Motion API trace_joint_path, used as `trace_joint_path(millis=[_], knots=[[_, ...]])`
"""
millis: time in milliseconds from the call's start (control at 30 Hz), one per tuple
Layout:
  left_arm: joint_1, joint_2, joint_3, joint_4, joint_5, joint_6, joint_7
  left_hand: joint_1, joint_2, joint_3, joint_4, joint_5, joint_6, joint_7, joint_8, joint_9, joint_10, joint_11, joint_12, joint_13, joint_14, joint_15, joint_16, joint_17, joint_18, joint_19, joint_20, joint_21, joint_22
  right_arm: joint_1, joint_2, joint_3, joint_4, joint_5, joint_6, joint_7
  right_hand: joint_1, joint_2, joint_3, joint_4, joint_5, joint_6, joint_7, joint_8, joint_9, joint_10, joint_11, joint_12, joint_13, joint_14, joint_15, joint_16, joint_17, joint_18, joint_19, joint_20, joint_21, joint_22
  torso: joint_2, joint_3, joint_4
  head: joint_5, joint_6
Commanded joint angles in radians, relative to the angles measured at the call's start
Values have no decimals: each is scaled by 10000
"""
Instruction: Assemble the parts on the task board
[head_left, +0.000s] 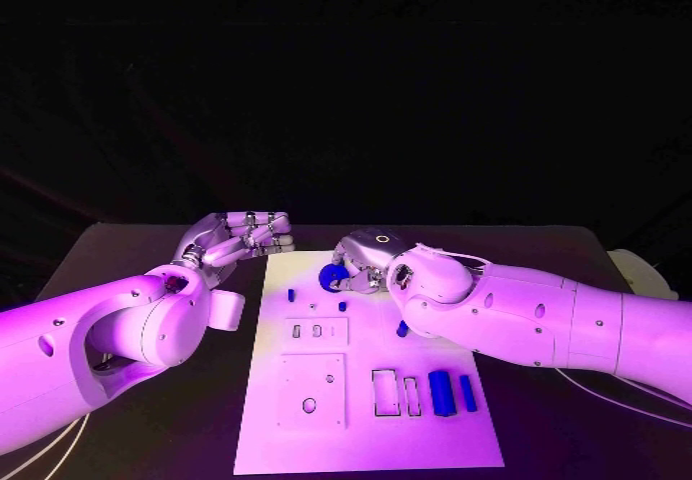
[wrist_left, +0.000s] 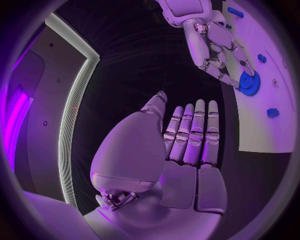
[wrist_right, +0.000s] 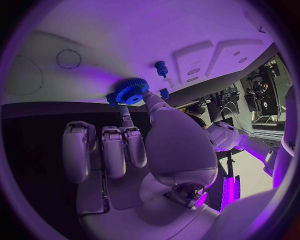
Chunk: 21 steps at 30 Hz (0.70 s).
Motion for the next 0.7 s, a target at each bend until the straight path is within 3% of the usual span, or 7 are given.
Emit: trace_joint_path(millis=[33,100,167,467,700], knots=[[14,7,10,20,-10,42,56,104,12,-9,-69,-54,-55,105,-62,-15,-75,11,-65,-9,-5,48,-30,-11,27,-54,-14,-42,-9,-10,-4,-2,64,-19,520,-118,-608,-111,-248,484,205,-55,1,-70,29,511,72,32,1984,992,47,39,2407,-98,39,72,-24,1029,1,0,-5,20,18],[14,6,10,20,-10,42,51,104,12,-9,-69,-54,-55,105,-63,-15,-75,11,-65,-9,-6,48,-31,-11,27,-54,-14,-42,-9,-13,-10,-3,86,22,626,-120,-1074,-136,-522,937,592,-15,-4,-101,61,570,64,88,2054,997,35,47,2431,-104,57,74,-12,1059,2,2,-3,20,18],[14,5,10,21,-10,41,47,102,15,-9,-70,-53,-59,108,-66,-15,-80,15,-70,-9,-12,52,-39,-12,26,-58,-13,-44,-11,-14,-18,-4,101,83,734,-123,-1244,-98,-659,1144,748,35,-20,-104,86,592,57,108,2081,999,35,51,2440,-106,68,66,-4,1077,4,2,-2,20,16],[14,7,10,17,-8,43,48,95,37,-4,-75,-51,-84,121,-83,-16,-107,28,-95,-11,-42,67,-77,-17,23,-77,-7,-54,-22,-24,-81,-5,117,473,1182,-251,-1226,-14,-759,1270,1023,117,-47,-108,127,672,33,180,2175,1013,16,72,2501,-118,103,51,32,1133,2,2,-8,19,35],[14,23,10,5,4,57,49,95,37,-4,-75,-51,-84,121,-83,-16,-107,28,-95,-11,-42,67,-77,-17,23,-77,-7,-54,-22,-26,-208,-5,164,492,869,-370,-1221,5,-814,1306,1143,111,-48,-136,136,665,32,175,2168,1012,13,70,2496,-119,106,46,33,1141,-8,5,-1,12,124]])
